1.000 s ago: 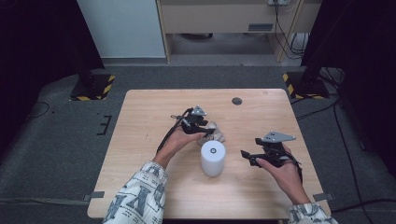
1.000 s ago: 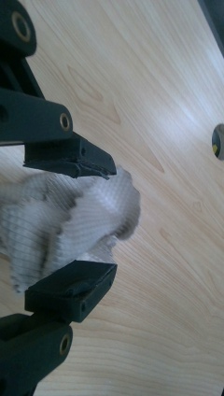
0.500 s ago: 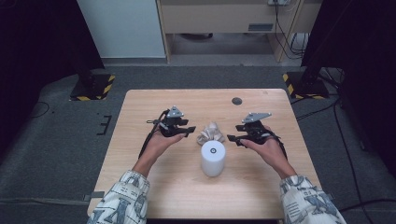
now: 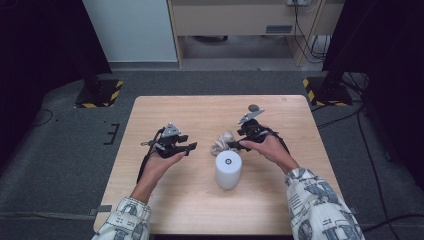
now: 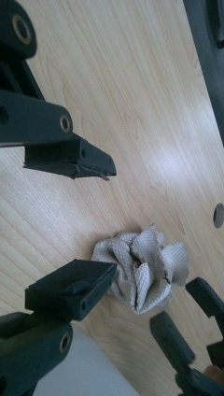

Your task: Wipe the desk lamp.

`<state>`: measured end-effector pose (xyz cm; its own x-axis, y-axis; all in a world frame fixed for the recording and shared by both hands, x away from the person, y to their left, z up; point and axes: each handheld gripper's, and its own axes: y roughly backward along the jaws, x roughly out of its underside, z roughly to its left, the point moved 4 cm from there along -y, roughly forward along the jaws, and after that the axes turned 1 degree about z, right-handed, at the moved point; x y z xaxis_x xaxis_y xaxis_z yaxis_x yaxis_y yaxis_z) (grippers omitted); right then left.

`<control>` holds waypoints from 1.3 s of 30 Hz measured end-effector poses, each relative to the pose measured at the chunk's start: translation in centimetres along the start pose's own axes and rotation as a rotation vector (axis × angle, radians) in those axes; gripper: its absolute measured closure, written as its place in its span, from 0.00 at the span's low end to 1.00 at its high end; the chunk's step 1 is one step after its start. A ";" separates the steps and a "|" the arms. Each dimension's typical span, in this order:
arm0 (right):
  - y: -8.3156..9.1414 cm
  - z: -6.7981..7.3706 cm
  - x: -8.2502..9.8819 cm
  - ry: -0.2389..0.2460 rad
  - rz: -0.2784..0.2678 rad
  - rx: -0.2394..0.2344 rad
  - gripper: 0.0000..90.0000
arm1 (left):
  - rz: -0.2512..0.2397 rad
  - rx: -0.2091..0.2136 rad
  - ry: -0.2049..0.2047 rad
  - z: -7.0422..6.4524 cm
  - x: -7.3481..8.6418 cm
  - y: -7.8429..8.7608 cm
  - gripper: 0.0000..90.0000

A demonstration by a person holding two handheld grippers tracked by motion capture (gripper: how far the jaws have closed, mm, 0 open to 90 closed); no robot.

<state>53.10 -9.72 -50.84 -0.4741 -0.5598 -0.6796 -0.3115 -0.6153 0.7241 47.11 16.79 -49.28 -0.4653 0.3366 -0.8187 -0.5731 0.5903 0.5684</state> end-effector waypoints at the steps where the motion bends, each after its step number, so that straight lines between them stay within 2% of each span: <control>1: -0.5 0.0 -0.1 0.009 0.010 -0.007 0.23 | -0.001 0.005 0.003 0.0 0.1 0.1 0.51; 3: -1.4 0.1 -0.2 0.004 0.016 -0.024 0.23 | 0.001 0.005 -0.001 0.0 0.3 0.2 0.50; 7: -3.0 0.2 0.0 0.013 0.088 -0.045 0.23 | 0.006 0.012 -0.003 -0.1 0.6 0.3 0.50; 12: -4.1 0.4 0.0 0.031 0.116 -0.059 0.31 | -0.003 0.020 -0.001 -0.2 0.5 0.4 0.50; 15: -4.9 0.6 0.6 0.066 0.165 -0.054 0.37 | -0.002 0.023 -0.006 -0.3 0.5 0.4 0.51; 17: -4.9 0.5 0.6 0.058 0.157 -0.048 0.43 | -0.002 0.023 -0.007 -0.3 0.5 0.5 0.51; 19: -4.8 0.4 0.6 0.069 0.159 -0.041 0.51 | -0.003 0.025 -0.008 -0.4 0.5 0.5 0.51; 23: -4.7 0.5 0.6 0.079 0.158 -0.049 0.66 | -0.002 0.032 -0.019 -0.7 0.4 0.5 0.51; 24: -4.6 0.5 0.6 0.078 0.160 -0.054 0.72 | 0.000 0.035 -0.024 -0.8 0.4 0.5 0.51; 27: -4.5 0.4 0.7 0.061 0.142 -0.073 0.80 | -0.002 0.044 -0.032 -1.1 0.3 0.6 0.51; 31: -3.8 0.1 0.7 0.044 0.099 -0.083 0.83 | -0.016 0.049 -0.032 -1.3 0.1 0.7 0.52; 34: -3.0 -0.2 0.8 0.036 0.080 -0.069 0.83 | -0.013 0.051 -0.044 -1.5 0.0 0.7 0.53; 39: -0.8 -0.3 0.6 0.019 0.015 -0.037 0.84 | -0.016 0.048 -0.045 -1.7 -0.2 0.9 0.53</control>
<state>53.30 -9.74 -51.81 -0.4624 -0.5797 -0.6709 -0.2732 -0.6267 0.7298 45.56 16.06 -48.43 -0.4253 0.3585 -0.8310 -0.5468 0.6299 0.5516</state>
